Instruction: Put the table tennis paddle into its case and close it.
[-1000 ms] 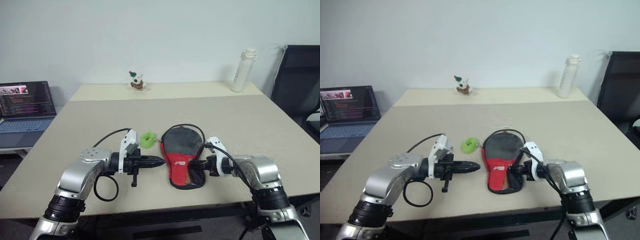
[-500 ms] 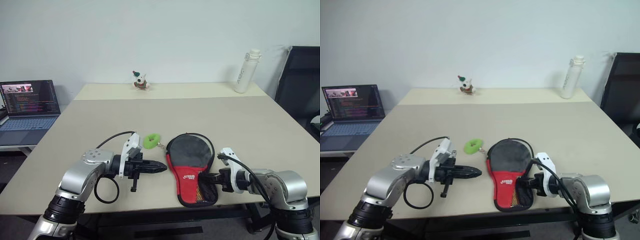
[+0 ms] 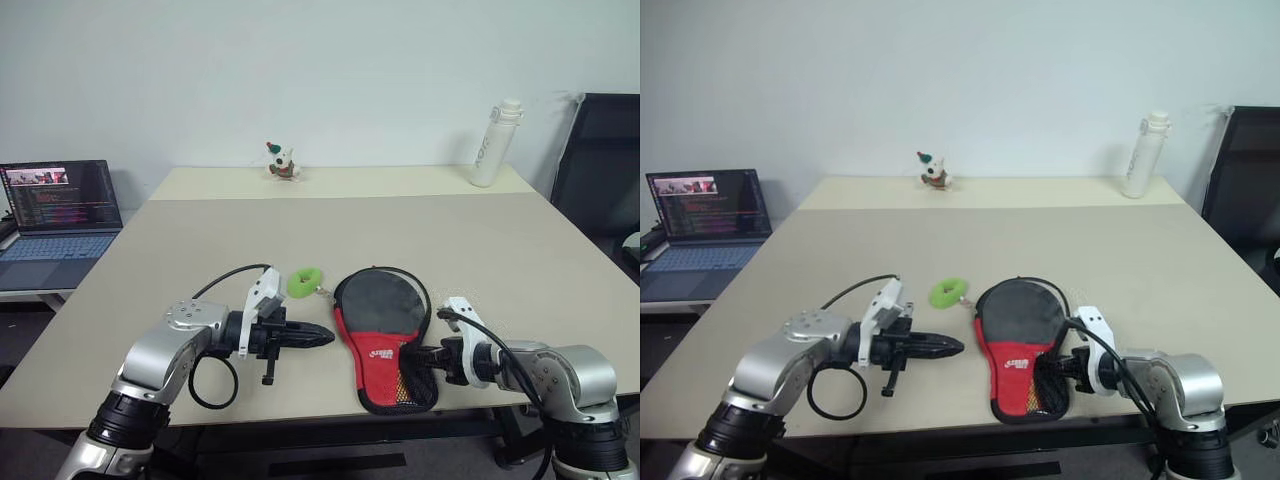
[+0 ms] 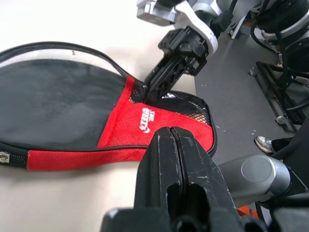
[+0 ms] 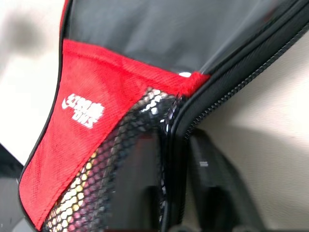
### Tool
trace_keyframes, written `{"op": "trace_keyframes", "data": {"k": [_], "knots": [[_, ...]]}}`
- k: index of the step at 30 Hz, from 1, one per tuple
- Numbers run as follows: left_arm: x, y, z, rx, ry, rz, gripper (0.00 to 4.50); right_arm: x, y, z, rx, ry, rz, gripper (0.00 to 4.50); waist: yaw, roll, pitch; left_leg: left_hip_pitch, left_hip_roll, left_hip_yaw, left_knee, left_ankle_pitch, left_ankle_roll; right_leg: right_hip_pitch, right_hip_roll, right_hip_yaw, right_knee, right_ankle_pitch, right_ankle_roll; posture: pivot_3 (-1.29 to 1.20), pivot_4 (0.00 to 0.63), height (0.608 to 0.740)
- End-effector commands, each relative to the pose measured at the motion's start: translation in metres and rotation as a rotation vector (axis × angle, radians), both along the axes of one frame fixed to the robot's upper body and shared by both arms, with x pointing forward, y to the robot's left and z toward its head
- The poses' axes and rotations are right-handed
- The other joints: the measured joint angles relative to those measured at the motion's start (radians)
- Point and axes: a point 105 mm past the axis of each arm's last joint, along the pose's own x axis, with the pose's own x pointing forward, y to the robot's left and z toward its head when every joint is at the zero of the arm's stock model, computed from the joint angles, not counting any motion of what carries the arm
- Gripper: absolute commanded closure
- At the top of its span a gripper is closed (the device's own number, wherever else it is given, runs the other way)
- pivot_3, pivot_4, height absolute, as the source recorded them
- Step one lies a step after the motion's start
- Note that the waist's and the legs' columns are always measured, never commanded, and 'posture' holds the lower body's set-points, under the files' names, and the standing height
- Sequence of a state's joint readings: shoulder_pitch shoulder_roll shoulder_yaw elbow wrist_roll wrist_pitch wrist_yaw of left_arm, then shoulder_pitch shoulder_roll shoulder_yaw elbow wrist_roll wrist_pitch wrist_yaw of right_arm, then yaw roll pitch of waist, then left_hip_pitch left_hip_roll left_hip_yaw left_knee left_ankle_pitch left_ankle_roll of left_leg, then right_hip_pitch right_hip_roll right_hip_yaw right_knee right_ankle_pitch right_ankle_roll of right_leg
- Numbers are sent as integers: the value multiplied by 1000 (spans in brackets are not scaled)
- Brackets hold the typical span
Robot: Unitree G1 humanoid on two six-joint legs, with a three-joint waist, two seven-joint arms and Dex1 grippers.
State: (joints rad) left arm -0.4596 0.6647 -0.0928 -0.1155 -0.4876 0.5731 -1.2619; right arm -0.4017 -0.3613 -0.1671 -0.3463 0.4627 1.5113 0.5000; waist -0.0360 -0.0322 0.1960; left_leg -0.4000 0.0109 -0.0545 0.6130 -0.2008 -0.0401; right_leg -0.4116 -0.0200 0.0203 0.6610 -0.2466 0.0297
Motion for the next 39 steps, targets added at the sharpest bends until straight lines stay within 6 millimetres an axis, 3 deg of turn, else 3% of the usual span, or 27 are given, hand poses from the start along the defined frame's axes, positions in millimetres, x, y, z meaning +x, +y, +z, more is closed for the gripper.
{"op": "trace_keyframes", "data": {"k": [1, 5, 8, 12, 14, 17, 20, 23, 28, 29, 30, 31, 33, 39], "knots": [[-2, 1, 8, -9, -51, 5, 4500, -2, -18, 14, -33, -48, -87, 2373, 3, 0, 0, 0, 0, 0, 0, 0, 0, 0, 0, 0, 0, 0, 0, 0, 150, 740], [0, 5, 6, -12, -53, 40, 4500, -15, -22, 32, -96, -135, -49, 1023, 4, 0, 0, 0, 0, 0, 0, 0, 0, 0, 0, -1, -1, 0, 0, 0, 150, 740], [10, 11, 6, -16, -65, 107, 4500, -15, -15, 57, -113, -263, 38, 20, 3, 0, 0, 0, 0, 0, 0, 0, 0, 0, 0, -1, -2, 0, 0, 0, 150, 740], [33, 21, 10, -21, -117, 237, 4500, -5, 17, 97, -36, -499, 198, 20, -3, 0, 0, 1, 1, 0, 0, 0, 0, 0, 0, -1, -1, 0, 0, 0, 150, 740], [44, 24, 12, -25, -135, 291, 4500, 5, 30, 102, -21, -564, 225, 20, -2, 0, 0, 1, 1, -1, 0, 0, 0, 1, 1, -2, 0, 0, 0, 0, 150, 740], [60, 30, 9, 3, -151, 372, 4500, 29, 45, 91, -37, -599, 232, 20, -1, 0, 0, 0, 1, -2, 0, 0, 0, 1, 1, -2, -2, 0, 0, 0, 150, 740], [72, 34, 7, 27, -157, 434, 3874, 44, 52, 78, -61, -608, 241, 0, 3, 0, 0, -1, 0, -1, 0, 0, 0, 1, 0, -2, -3, 0, 0, 0, 150, 740], [82, 37, 7, 41, -164, 500, 2815, 52, 59, 69, -72, -608, 255, 0, 4, 0, 0, -1, -1, -1, 0, 0, 0, 0, -1, -2, -3, 0, 0, 0, 150, 740], [103, 39, 6, 36, -169, 615, 969, 49, 71, 58, -62, -592, 288, 0, 4, 0, 0, -1, 0, -2, 0, 0, 0, 0, -1, -3, -1, 0, 0, 0, 150, 740], [111, 40, 7, 22, -167, 658, 969, 48, 72, 55, -61, -587, 288, 0, 4, 0, 0, -1, 0, -2, 0, 0, 0, 0, -1, -3, -1, 0, 0, 0, 150, 740], [118, 41, 6, 16, -164, 694, 551, 48, 73, 53, -62, -582, 287, 0, 5, 0, 0, 0, 0, -2, 0, 0, 0, 0, -1, -3, 0, 0, 0, 0, 150, 740], [125, 42, 5, 15, -153, 726, 560, 48, 73, 51, -65, -579, 282, 0, 6, 0, 0, 0, 0, -2, 0, 0, 0, 1, -1, -3, 0, 0, 0, 0, 150, 740], [134, 42, -2, 24, -117, 755, 16, 48, 74, 49, -71, -576, 269, 0, 6, 0, 0, 0, -1, -3, 1, 0, 0, 1, 0, -3, 1, 1, 0, 0, 150, 740], [152, 44, -20, 24, -17, 838, 16, 48, 72, 45, -89, -571, 244, 0, 4, 0, 0, 0, -1, -2, 1, 0, 0, 1, -1, -3, 0, 1, 0, 0, 150, 740]]}}
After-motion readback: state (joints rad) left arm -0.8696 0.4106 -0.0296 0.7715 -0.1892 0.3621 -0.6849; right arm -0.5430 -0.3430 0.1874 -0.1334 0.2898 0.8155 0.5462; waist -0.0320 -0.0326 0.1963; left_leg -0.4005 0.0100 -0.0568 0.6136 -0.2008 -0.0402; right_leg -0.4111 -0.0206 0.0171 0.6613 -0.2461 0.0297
